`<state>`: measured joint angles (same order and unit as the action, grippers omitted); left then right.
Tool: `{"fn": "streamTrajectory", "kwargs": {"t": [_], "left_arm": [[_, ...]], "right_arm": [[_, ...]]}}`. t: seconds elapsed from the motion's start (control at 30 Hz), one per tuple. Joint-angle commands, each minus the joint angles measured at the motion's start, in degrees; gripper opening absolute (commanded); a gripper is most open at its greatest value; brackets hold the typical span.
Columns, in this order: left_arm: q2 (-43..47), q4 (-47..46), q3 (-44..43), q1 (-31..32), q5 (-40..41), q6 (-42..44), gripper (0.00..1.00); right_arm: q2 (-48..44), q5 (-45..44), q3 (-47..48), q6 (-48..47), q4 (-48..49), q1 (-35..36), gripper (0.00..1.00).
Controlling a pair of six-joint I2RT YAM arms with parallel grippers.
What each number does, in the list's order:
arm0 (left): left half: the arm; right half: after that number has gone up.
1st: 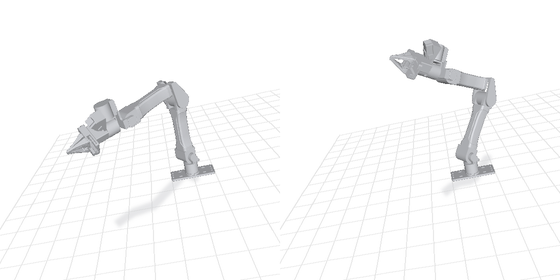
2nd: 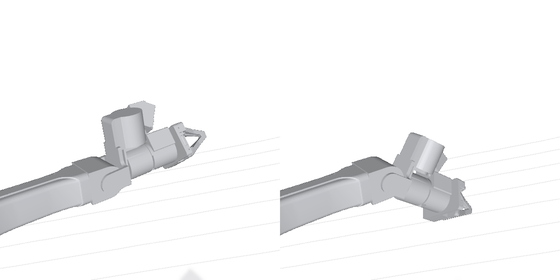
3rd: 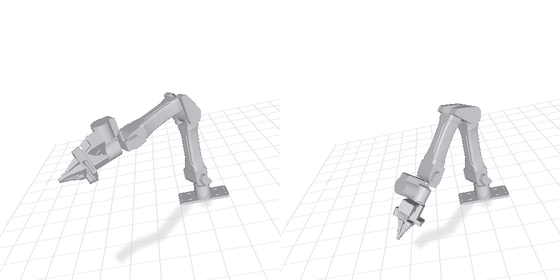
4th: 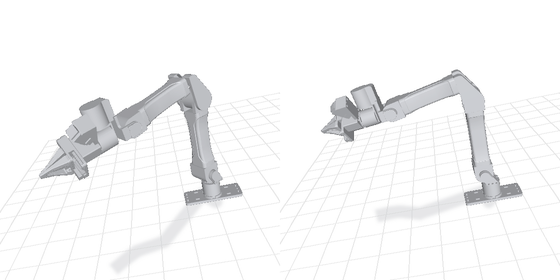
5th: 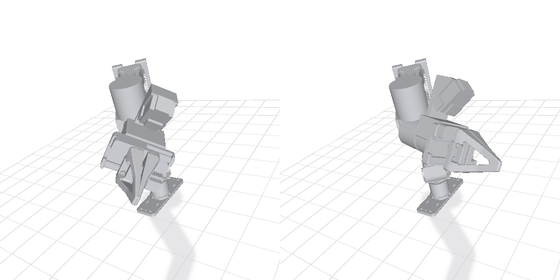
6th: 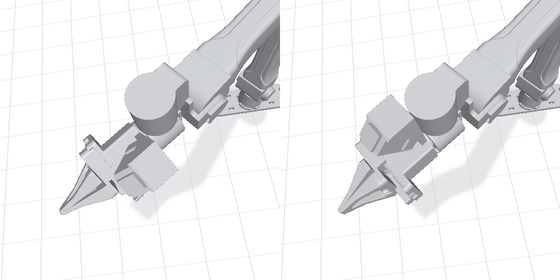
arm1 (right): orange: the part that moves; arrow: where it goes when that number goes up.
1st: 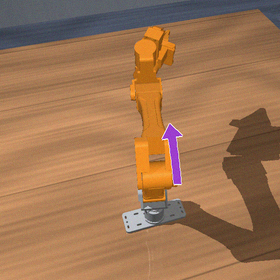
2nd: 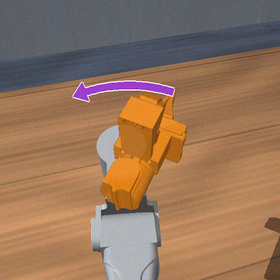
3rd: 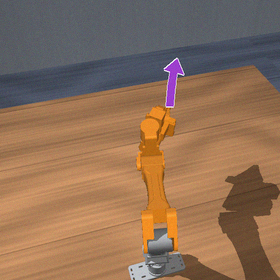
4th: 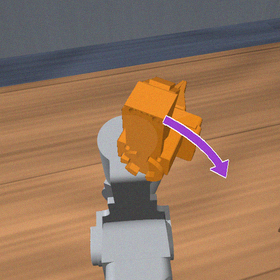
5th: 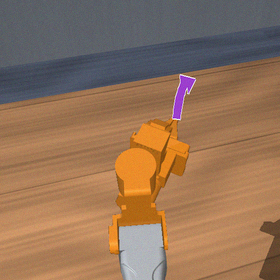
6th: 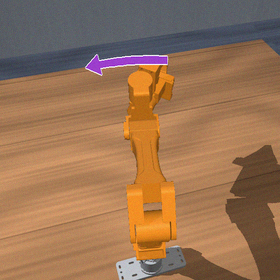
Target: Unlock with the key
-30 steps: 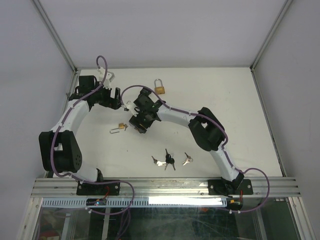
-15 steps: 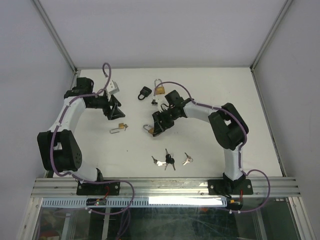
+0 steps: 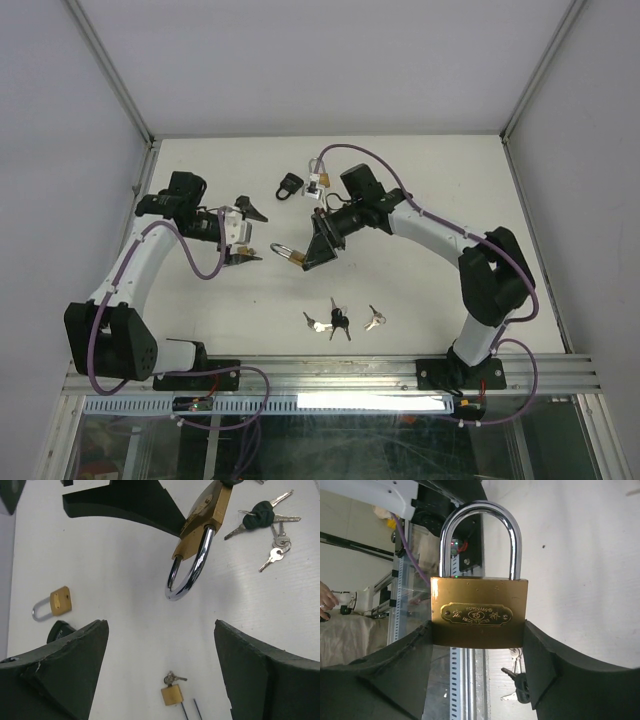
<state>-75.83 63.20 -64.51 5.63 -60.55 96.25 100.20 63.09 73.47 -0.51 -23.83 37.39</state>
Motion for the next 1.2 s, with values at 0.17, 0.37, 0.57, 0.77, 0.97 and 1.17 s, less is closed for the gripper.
{"fn": "streamTrajectory", "kwargs": {"t": [0.17,0.37,0.57,0.77,0.97,1.17], "left_arm": [[3.0,2.3,-4.47,4.4,-10.96,3.16,0.64],[3.94,0.53,-4.13,5.58,-10.03,-1.06,0.49],[3.07,-0.08,-4.61,5.54,-8.69,-1.1,0.35],[2.3,-1.03,-6.59,5.73,-8.09,-8.74,0.0],[0.57,-2.99,-10.64,7.88,11.12,-38.2,0.0],[2.24,0.02,-7.96,11.85,30.44,-56.43,0.0]], "right_arm": [[-5.59,8.11,5.33,4.7,7.16,0.87,0.04],[-5.8,7.74,5.78,5.26,8.24,1.0,0.04],[-6.25,8.12,5.98,6.23,9.36,1.07,0.03],[-7.19,7.52,5.56,6.4,9.77,1.07,0.02],[-10.84,-4.92,1.76,7.07,7.56,-3.76,0.85],[-17.95,-28.53,-2.49,7.55,5.63,-8.8,1.0]]}}
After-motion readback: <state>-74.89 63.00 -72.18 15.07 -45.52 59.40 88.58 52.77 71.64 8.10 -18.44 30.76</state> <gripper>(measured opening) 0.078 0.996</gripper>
